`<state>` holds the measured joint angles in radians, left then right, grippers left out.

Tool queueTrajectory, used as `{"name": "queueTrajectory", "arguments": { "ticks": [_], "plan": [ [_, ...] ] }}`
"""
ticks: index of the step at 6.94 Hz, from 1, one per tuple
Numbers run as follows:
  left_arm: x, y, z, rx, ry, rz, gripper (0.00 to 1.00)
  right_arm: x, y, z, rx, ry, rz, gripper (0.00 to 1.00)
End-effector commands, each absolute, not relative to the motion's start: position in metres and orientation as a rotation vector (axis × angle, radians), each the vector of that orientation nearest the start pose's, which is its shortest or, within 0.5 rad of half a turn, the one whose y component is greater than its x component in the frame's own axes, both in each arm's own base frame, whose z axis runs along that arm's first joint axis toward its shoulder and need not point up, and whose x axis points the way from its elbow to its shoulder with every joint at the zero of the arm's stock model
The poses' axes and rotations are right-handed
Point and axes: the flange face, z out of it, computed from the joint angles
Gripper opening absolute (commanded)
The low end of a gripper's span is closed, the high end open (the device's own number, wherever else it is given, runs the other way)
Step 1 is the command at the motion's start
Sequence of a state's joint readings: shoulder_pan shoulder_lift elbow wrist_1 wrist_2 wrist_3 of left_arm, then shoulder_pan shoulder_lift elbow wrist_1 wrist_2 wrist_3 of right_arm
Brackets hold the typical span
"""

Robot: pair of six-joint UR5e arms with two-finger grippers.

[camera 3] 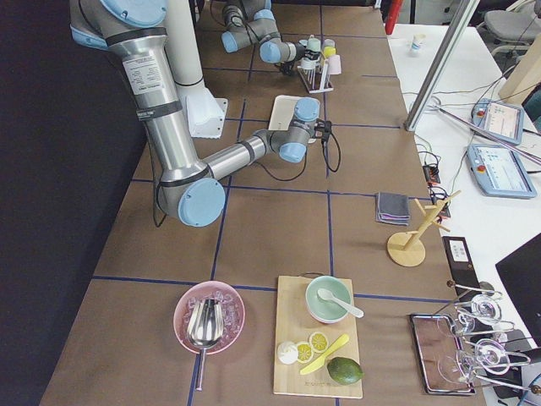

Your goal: Pick up and place green cup on tray

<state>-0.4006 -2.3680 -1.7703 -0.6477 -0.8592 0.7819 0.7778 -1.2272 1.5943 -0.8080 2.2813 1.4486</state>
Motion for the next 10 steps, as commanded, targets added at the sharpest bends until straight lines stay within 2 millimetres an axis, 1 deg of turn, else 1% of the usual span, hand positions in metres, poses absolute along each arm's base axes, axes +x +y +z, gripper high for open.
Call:
{"name": "queueTrajectory", "arguments": {
  "ticks": [1,3,4,5,6,7,8,9,10],
  "plan": [
    [0.471,-0.412,0.167,0.497,-0.646,1.718,0.45,-0.395,-0.484,0.366,-0.102,-1.236,0.169,1.00],
    [0.477,-0.416,0.147,0.769,-0.425,1.451,0.43,-0.394,-0.484,0.366,-0.101,-1.238,0.168,1.00],
    [0.481,-0.415,0.152,0.885,-0.263,1.301,0.42,-0.394,-0.484,0.365,-0.100,-1.239,0.167,1.00],
    [0.484,-0.414,0.169,1.012,-0.115,1.114,0.39,-0.394,-0.484,0.366,-0.100,-1.239,0.167,1.00],
    [0.484,-0.415,0.173,1.127,-0.004,0.987,0.37,-0.394,-0.484,0.366,-0.101,-1.239,0.166,1.00],
    [0.490,-0.415,0.171,1.184,0.100,0.900,0.36,-0.394,-0.484,0.366,-0.101,-1.239,0.166,1.00],
    [0.501,-0.417,0.184,1.203,0.187,0.817,0.36,-0.395,-0.484,0.367,-0.102,-1.238,0.167,1.00],
    [0.517,-0.422,0.204,1.280,0.290,0.721,0.35,-0.395,-0.484,0.366,-0.101,-1.239,0.166,1.00],
    [0.528,-0.426,0.215,1.358,0.396,0.628,0.34,-0.394,-0.484,0.366,-0.101,-1.240,0.166,1.00]
  ]
}}
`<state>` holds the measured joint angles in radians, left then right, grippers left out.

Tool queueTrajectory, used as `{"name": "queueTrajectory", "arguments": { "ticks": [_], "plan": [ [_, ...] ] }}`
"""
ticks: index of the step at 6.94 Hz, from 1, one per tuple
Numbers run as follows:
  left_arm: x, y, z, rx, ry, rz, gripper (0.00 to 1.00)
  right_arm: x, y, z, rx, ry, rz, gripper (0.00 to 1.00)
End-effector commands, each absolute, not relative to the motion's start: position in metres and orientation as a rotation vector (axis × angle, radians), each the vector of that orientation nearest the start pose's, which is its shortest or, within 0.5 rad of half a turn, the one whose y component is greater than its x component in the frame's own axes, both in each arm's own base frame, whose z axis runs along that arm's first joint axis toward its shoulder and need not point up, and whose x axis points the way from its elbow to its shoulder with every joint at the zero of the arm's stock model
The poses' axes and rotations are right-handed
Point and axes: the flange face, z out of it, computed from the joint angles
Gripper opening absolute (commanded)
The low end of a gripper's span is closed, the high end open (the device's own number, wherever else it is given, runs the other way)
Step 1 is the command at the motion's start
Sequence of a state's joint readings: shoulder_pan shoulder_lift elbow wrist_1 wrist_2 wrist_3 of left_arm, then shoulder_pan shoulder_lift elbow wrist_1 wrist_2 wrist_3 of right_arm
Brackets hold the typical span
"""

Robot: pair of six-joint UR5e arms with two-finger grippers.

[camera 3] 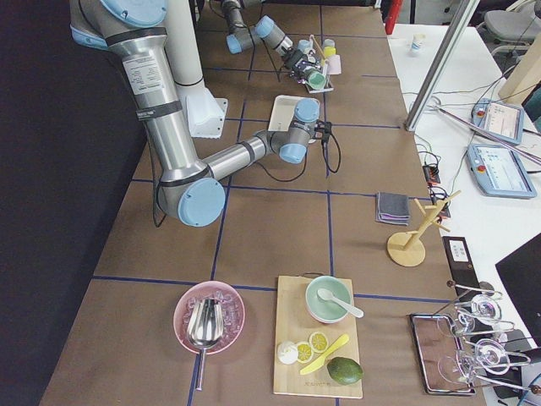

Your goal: Pick up and place green cup on tray

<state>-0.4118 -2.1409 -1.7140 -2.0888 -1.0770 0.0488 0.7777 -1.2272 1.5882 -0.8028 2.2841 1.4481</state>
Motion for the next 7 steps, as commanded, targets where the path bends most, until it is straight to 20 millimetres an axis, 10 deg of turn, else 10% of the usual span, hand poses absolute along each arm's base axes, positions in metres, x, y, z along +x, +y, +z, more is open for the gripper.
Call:
{"name": "queueTrajectory", "arguments": {
  "ticks": [1,7],
  "plan": [
    [0.541,-0.427,0.234,1.377,0.527,0.501,0.34,-0.394,-0.483,0.364,-0.098,-1.244,0.164,1.00],
    [0.575,-0.389,0.252,1.481,0.782,0.176,0.21,-0.394,-0.483,0.360,-0.095,-1.250,0.159,1.00]
  ]
}}
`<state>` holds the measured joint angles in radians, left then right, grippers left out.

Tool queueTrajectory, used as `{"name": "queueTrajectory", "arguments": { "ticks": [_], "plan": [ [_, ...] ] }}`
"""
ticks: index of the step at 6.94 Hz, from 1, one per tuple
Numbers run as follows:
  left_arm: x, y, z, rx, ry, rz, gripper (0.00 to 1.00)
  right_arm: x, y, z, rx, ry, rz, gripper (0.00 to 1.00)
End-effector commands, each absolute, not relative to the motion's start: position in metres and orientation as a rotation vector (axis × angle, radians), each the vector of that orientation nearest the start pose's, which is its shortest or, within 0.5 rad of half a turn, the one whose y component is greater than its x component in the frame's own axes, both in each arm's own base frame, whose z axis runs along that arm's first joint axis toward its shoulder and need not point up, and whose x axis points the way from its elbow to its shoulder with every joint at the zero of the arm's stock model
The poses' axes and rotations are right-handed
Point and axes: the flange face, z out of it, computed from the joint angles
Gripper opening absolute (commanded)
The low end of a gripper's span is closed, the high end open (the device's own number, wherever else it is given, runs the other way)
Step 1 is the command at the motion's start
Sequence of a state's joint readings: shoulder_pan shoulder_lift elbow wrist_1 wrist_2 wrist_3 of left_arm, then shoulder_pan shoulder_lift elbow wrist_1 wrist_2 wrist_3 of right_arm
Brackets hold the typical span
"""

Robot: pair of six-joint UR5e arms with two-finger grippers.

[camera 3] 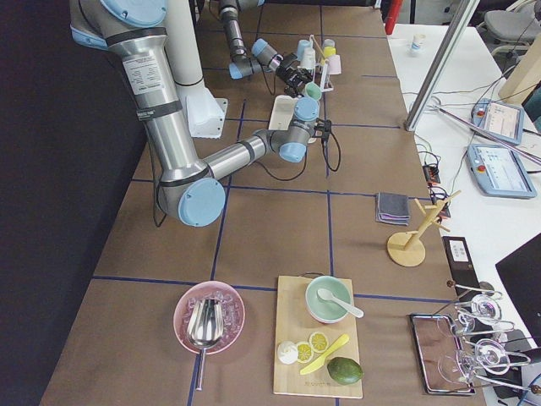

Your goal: Pick up and place green cup on tray

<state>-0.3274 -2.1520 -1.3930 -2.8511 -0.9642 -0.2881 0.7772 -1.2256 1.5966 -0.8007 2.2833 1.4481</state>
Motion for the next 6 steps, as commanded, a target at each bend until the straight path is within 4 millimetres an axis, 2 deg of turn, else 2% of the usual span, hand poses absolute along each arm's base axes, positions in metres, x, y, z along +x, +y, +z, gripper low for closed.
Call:
{"name": "queueTrajectory", "arguments": {
  "ticks": [1,2,3,6],
  "plan": [
    [0.578,-0.390,0.257,1.481,0.767,0.170,0.22,-0.394,-0.483,0.360,-0.094,-1.249,0.161,1.00],
    [0.588,-0.386,0.255,1.474,0.773,0.179,0.33,-0.396,-0.483,0.361,-0.097,-1.247,0.161,1.00],
    [0.595,-0.385,0.258,1.466,0.769,0.190,0.40,-0.396,-0.482,0.361,-0.098,-1.247,0.160,1.00],
    [0.606,-0.376,0.267,1.477,0.825,0.188,0.40,-0.397,-0.481,0.361,-0.097,-1.248,0.156,1.00]
  ]
}}
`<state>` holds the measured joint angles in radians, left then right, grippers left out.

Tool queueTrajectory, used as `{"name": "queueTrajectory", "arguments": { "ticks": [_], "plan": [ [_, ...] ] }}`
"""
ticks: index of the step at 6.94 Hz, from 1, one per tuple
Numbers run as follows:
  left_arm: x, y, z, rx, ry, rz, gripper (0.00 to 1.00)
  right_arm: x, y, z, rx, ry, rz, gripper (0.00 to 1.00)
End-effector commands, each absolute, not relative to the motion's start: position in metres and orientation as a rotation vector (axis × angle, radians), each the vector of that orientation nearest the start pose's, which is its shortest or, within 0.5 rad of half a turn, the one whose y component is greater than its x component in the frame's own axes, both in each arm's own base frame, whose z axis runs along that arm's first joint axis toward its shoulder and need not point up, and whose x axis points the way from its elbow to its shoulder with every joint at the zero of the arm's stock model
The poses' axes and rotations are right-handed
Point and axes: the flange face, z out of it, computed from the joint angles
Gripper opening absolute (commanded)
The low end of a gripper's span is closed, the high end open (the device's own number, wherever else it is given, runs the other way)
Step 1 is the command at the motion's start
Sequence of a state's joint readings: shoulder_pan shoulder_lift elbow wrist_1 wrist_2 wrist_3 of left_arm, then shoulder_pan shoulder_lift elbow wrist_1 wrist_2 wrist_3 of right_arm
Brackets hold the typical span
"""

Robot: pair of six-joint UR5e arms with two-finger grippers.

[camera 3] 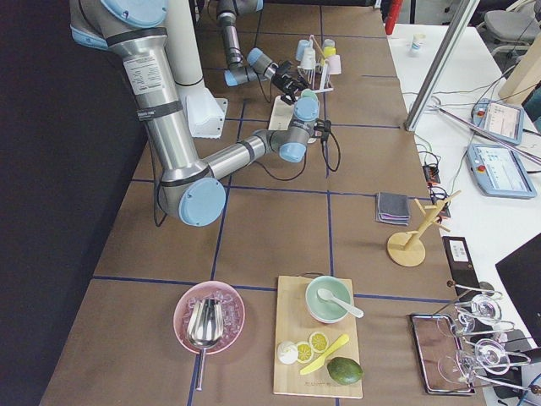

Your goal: Pick up and place green cup on tray

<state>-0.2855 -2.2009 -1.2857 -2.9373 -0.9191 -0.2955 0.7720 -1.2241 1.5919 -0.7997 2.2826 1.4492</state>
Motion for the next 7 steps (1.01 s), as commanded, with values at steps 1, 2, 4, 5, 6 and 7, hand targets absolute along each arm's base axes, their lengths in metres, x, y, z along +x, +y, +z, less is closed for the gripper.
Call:
{"name": "queueTrajectory", "arguments": {
  "ticks": [1,2,4,5,6,7],
  "plan": [
    [0.613,-0.369,0.265,1.472,0.837,0.191,0.40,-0.394,-0.482,0.356,-0.093,-1.254,0.155,1.00],
    [0.618,-0.366,0.263,1.476,0.852,0.187,0.40,-0.385,-0.486,0.360,-0.090,-1.246,0.173,1.00],
    [0.625,-0.365,0.278,1.482,0.870,0.181,0.40,-0.339,-0.508,0.367,-0.059,-1.221,0.260,1.00],
    [0.627,-0.362,0.276,1.482,0.876,0.182,0.40,-0.316,-0.513,0.358,-0.062,-1.184,0.307,1.00],
    [0.629,-0.361,0.273,1.482,0.883,0.181,0.41,-0.291,-0.515,0.347,-0.060,-1.129,0.337,1.00],
    [0.628,-0.361,0.272,1.482,0.886,0.181,0.43,-0.275,-0.514,0.335,-0.043,-1.077,0.318,1.00]
  ]
}}
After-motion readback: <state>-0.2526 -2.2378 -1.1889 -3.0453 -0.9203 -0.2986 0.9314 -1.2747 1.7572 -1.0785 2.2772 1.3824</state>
